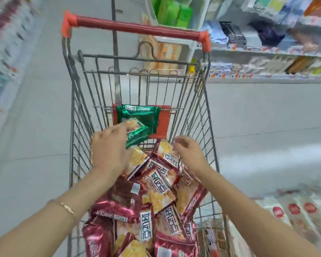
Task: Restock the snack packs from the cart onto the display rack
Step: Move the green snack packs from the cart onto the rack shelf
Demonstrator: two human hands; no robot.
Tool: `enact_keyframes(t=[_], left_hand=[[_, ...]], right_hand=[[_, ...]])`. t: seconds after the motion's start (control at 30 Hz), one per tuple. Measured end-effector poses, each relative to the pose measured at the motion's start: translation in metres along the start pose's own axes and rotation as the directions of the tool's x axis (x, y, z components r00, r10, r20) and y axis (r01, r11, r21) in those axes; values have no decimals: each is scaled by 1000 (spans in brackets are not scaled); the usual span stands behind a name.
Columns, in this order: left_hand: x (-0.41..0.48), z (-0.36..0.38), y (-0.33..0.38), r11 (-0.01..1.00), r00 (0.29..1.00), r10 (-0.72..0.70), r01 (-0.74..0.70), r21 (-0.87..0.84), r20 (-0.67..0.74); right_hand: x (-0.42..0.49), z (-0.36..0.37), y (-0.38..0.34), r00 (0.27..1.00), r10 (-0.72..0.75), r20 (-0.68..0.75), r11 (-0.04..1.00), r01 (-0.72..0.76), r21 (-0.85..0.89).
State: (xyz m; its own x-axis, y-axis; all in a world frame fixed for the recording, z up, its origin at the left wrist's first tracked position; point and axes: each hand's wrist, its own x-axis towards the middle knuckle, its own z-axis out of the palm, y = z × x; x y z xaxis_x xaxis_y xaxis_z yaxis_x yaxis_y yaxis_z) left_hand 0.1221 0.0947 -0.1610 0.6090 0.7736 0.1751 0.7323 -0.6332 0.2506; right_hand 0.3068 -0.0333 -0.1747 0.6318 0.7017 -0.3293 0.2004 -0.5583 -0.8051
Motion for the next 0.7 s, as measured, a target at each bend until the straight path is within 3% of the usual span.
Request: enact_keyframes(t=[0.07,0.1,0.17,0.2,0.23,0.27,0.3,0.33,0.37,0.4,0.43,0.47,0.5,0.53,0.6,0.63,0.67,0.7], left_hand=[[-13,0,4,967,976,214,-216,-137,-31],[-17,0,2,930,944,326,-331,-160,-56],[-20,4,-7,846,854,506,-519,-121,-121],[-23,6,-11,831,835,535,-547,-95,-127],[-27,5,-11,867,869,477,-490,-96,-129],[-29,4,-11,923,937,319,-341,-180,-141],[-29,1,-9,922,992,62,-98,-375,-106],[-26,-8,-3,776,972,-235,201,-598,22],[-21,-16,3,433,870,-425,439,-787,251],[-15,-18,4,43,728,-451,596,-802,517],[-12,-16,4,-236,610,-364,671,-703,704],[-11,-14,3,-345,532,-287,718,-604,797],[-12,-12,1,-350,492,-279,748,-564,825],[-17,-6,-2,-312,471,-324,765,-563,820],[-27,6,-9,-246,450,-436,773,-585,779],[-32,8,-11,-220,454,-474,768,-601,754],[-35,11,-13,-208,447,-496,772,-601,745],[-39,16,-16,-204,433,-508,779,-593,744]], right_hand=[[18,4,-18,986,147,81,947,-164,278],[28,5,-26,963,190,191,891,-251,379],[40,5,-36,893,216,395,817,-387,427],[44,5,-36,870,209,447,816,-407,410],[46,5,-36,862,203,465,825,-407,393],[48,5,-34,859,197,472,823,-407,397],[48,6,-31,858,195,474,811,-413,413],[49,8,-28,857,192,478,792,-424,440],[49,8,-26,848,186,497,769,-440,463],[49,9,-25,828,179,532,755,-462,465],[47,10,-28,791,160,591,764,-478,433],[45,13,-31,747,145,649,803,-472,364],[44,16,-36,726,136,674,863,-421,280],[47,20,-42,766,116,632,933,-303,197],[68,29,-48,955,-68,289,989,103,-106],[81,32,-51,962,-250,112,905,273,-327],[92,38,-53,912,-407,57,774,377,-508],[101,45,-52,867,-485,111,652,443,-616]])
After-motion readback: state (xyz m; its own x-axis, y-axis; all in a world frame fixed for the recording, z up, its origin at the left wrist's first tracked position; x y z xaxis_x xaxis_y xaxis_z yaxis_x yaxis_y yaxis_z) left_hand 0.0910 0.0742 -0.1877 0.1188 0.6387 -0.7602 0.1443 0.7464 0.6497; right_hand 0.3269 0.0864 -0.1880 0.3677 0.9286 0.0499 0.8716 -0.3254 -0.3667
